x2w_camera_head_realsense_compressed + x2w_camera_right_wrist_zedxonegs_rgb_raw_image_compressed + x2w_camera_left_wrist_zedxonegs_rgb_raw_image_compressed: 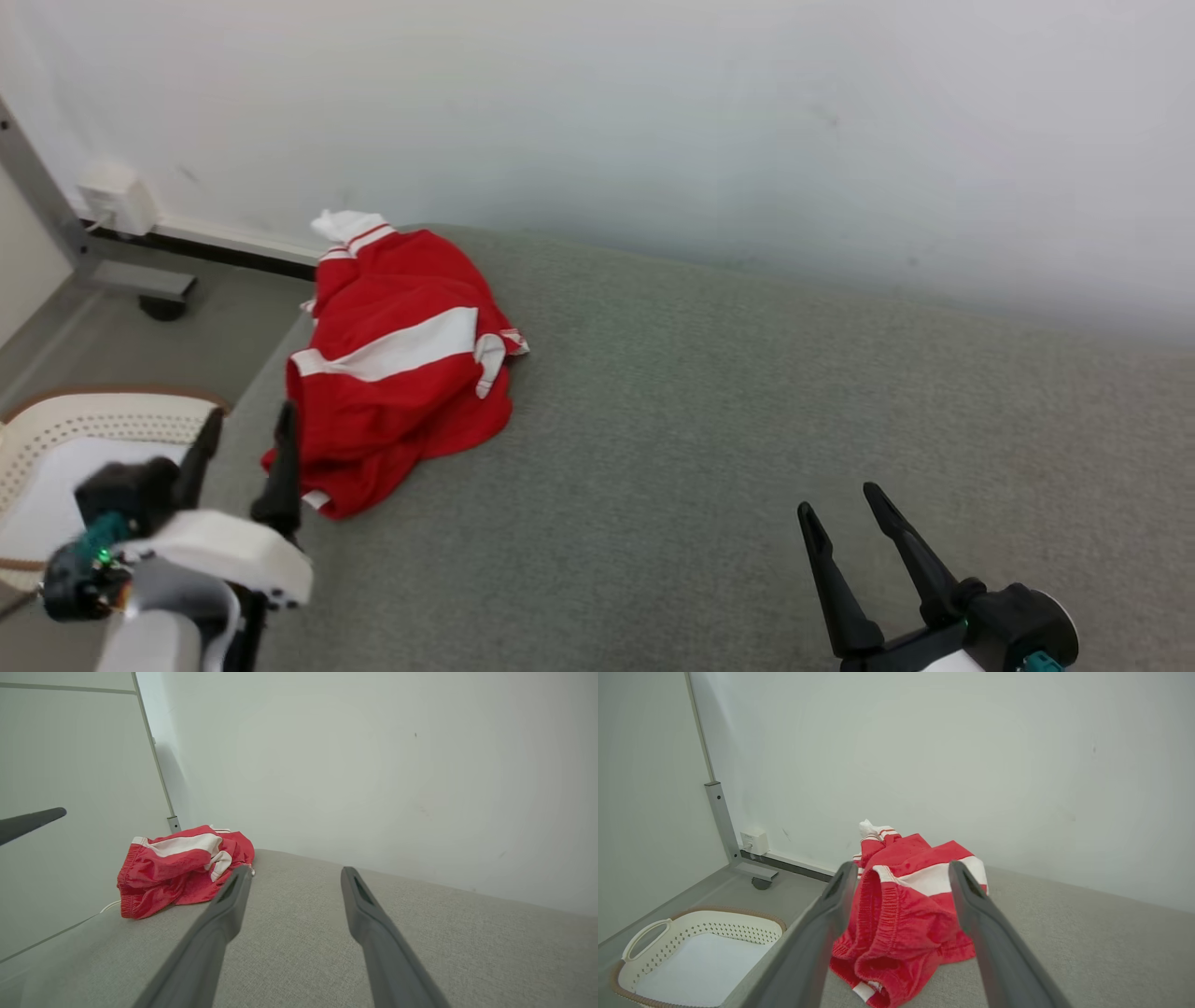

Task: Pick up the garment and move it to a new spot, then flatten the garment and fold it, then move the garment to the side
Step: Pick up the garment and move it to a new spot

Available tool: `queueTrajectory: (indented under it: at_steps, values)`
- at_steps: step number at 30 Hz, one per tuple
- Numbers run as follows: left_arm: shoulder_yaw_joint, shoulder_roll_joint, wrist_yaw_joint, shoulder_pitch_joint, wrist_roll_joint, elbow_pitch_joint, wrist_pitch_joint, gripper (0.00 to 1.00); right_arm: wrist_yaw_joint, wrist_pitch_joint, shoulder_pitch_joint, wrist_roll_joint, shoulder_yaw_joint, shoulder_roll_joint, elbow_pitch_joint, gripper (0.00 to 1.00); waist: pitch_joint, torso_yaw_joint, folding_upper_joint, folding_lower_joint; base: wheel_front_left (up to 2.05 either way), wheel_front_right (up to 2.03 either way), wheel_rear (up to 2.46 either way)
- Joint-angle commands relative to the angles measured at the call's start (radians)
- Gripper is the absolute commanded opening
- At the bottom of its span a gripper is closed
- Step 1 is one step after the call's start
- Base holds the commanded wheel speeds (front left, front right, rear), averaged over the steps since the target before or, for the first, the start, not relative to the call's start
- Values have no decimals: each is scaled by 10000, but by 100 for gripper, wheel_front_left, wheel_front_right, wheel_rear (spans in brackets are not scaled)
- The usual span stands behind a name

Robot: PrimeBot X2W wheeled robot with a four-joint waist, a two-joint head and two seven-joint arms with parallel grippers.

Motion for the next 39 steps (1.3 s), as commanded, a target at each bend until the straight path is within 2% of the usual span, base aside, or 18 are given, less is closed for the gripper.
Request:
queueTrajectory:
  at_steps: [1,9,14,18,25,26,27,28,29,39]
  values:
    - [91,172,-1,-254,-111,82,300,100,-17,6,-113,55,-23,-20,0,100,157,-320,0,0,0,0,0]
    - [579,1157,26,-1695,-892,993,2721,100,-17,5,-396,129,40,-22,26,100,764,-1406,0,0,0,0,0]
    - [741,1961,16,-2236,-1232,2128,4309,100,-17,6,-604,200,137,-23,2,100,1124,-2080,0,0,0,0,0]
    - [971,2285,60,-2644,-1550,2908,5020,100,-17,7,-707,290,271,-23,10,100,1330,-2521,0,0,0,0,0]
    - [1228,2676,42,-3054,-2004,3884,5651,100,-17,7,-831,280,228,-22,68,100,1528,-3099,0,0,0,0,0]
    - [1235,2736,44,-3095,-2033,3981,5708,85,-17,7,-843,287,221,-23,80,100,1545,-3145,0,0,0,0,0]
    - [1238,2760,42,-3124,-2062,4060,5731,49,-17,7,-851,297,212,-22,89,100,1553,-3179,0,0,0,0,0]
    - [1237,2783,39,-3140,-2073,4143,5729,19,-17,7,-856,312,219,-21,96,100,1560,-3211,0,0,0,0,0]
    - [1233,2803,36,-3166,-2090,4206,5700,0,-17,7,-860,330,228,-21,102,100,1565,-3236,0,0,0,0,0]
    - [824,2943,-5,-3372,-1971,4328,5363,0,-17,5,-835,457,153,-21,140,100,1288,-3138,0,0,0,0,0]
